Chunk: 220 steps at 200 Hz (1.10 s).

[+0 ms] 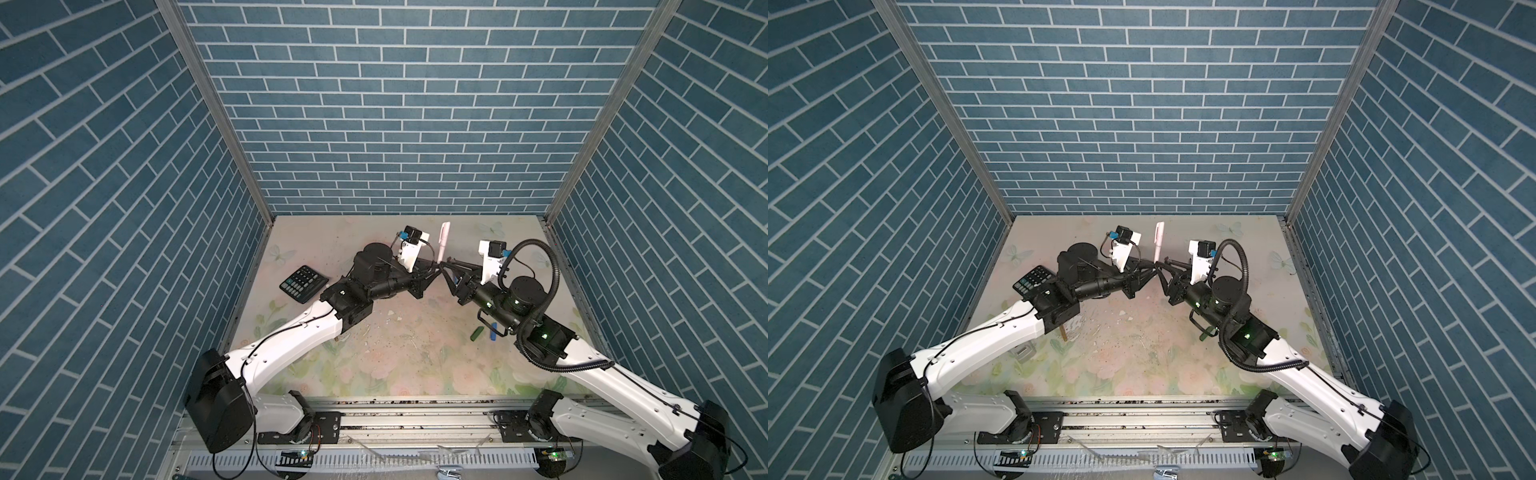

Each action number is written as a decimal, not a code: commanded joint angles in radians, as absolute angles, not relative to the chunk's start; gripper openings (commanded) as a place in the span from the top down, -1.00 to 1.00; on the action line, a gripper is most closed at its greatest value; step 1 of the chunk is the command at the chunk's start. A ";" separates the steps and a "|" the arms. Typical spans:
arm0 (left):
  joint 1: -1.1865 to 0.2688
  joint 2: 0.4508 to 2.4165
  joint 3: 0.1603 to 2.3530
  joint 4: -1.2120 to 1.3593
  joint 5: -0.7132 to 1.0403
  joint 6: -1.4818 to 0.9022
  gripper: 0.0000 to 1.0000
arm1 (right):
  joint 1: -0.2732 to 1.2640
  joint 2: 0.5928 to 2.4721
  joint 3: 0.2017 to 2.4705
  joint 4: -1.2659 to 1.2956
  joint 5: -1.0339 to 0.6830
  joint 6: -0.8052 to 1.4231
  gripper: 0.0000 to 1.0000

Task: Insert the pens into the pen caps
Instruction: 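Open and withdraw the right gripper while the left arm swings the pen away, then lower the capped pen onto the table and open the left gripper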

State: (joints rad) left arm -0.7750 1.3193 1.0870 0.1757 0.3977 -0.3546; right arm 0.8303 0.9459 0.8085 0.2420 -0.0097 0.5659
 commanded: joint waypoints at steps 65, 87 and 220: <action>-0.772 1.230 1.001 0.295 0.423 -0.313 1.00 | 0.842 0.908 1.050 -0.110 -0.065 0.396 0.24; -0.764 1.231 0.977 0.326 0.440 -0.323 1.00 | 0.843 0.966 1.113 -0.150 -0.082 0.361 0.27; -0.364 1.802 1.461 -0.546 0.128 -0.325 1.00 | 0.715 0.867 0.851 -0.239 0.175 0.438 0.13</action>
State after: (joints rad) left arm -0.4038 1.6650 1.3499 -0.2508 0.2150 -0.4271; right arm 0.7536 0.9012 0.8925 -0.1951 0.1616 0.3798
